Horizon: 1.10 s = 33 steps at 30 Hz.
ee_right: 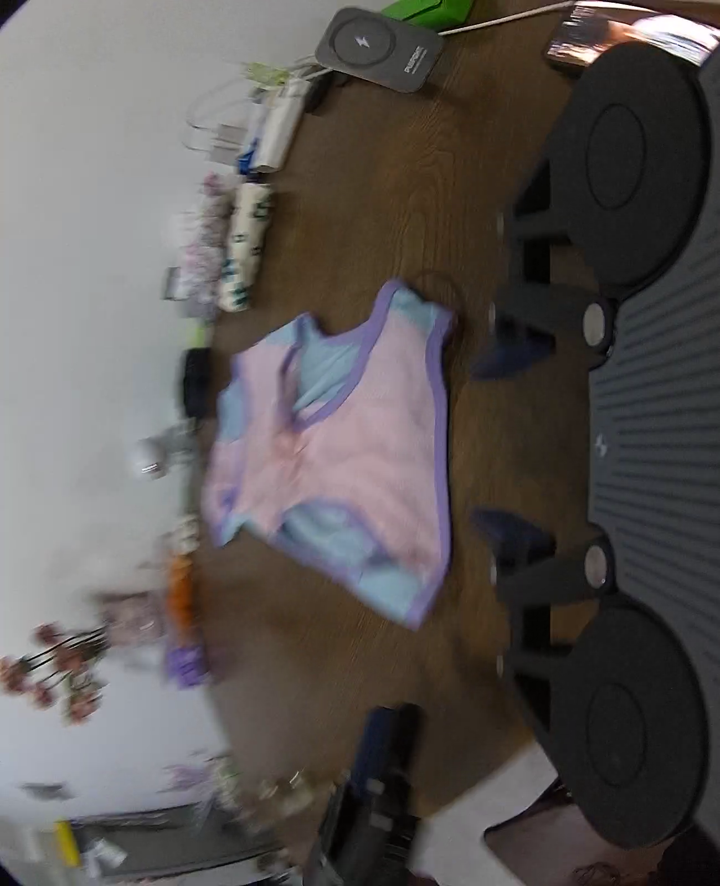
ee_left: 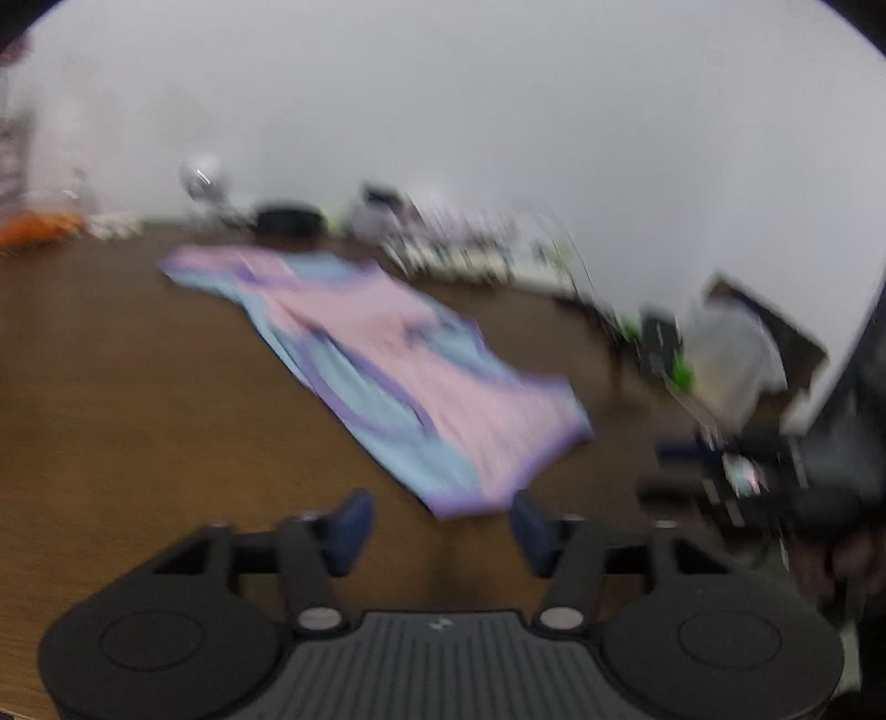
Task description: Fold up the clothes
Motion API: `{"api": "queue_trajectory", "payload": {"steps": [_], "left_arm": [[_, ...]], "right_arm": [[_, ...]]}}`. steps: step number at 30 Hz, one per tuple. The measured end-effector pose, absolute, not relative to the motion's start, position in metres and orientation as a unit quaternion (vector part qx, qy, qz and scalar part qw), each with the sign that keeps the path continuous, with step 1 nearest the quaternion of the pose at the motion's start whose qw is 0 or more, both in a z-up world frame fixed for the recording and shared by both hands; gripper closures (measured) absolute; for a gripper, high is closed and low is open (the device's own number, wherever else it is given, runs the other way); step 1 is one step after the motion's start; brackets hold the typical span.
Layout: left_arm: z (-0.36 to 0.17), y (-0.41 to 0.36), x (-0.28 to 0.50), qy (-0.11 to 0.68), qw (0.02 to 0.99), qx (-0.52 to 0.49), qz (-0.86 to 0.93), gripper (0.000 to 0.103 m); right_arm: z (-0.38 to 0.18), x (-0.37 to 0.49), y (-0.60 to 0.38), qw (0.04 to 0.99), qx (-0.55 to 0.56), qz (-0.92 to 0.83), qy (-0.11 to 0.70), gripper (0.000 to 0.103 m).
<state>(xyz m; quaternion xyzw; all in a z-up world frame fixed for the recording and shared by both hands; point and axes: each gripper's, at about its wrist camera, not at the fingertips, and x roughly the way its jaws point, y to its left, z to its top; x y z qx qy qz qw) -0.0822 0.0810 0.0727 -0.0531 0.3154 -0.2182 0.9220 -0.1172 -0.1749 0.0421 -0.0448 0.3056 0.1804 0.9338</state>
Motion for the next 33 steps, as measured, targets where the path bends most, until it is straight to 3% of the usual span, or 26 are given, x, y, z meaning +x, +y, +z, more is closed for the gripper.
{"api": "queue_trajectory", "payload": {"steps": [5, 12, 14, 15, 16, 27, 30, 33], "left_arm": [[0.091, 0.086, -0.022, 0.305, 0.947, -0.03, -0.1, 0.039], [0.073, 0.076, 0.095, 0.338, 0.939, -0.004, -0.068, 0.04], [0.064, 0.072, 0.12, 0.35, 0.935, 0.002, -0.056, 0.04], [0.06, 0.07, 0.134, 0.352, 0.934, -0.001, -0.051, 0.04], [0.057, 0.072, 0.144, 0.354, 0.934, -0.008, -0.043, 0.041], [0.05, 0.085, 0.186, 0.37, 0.928, -0.042, -0.01, 0.048], [0.047, 0.084, 0.191, 0.379, 0.924, -0.04, -0.012, 0.055], [0.042, 0.081, 0.194, 0.391, 0.92, -0.035, -0.014, 0.088]], "right_arm": [[0.045, -0.111, -0.153, 0.937, -0.037, 0.211, 0.276, 0.048], [0.021, -0.029, -0.102, 0.919, -0.07, 0.233, 0.312, 0.062], [0.016, -0.018, -0.095, 0.915, -0.079, 0.232, 0.321, 0.073], [0.013, -0.014, -0.093, 0.912, -0.081, 0.233, 0.328, 0.086], [0.01, -0.012, -0.093, 0.908, -0.081, 0.237, 0.335, 0.091], [0.008, -0.059, -0.135, 0.871, -0.121, 0.298, 0.371, 0.096], [0.012, -0.076, -0.158, 0.869, -0.121, 0.288, 0.384, 0.096], [0.014, -0.084, -0.176, 0.875, -0.11, 0.266, 0.39, 0.096]]}}
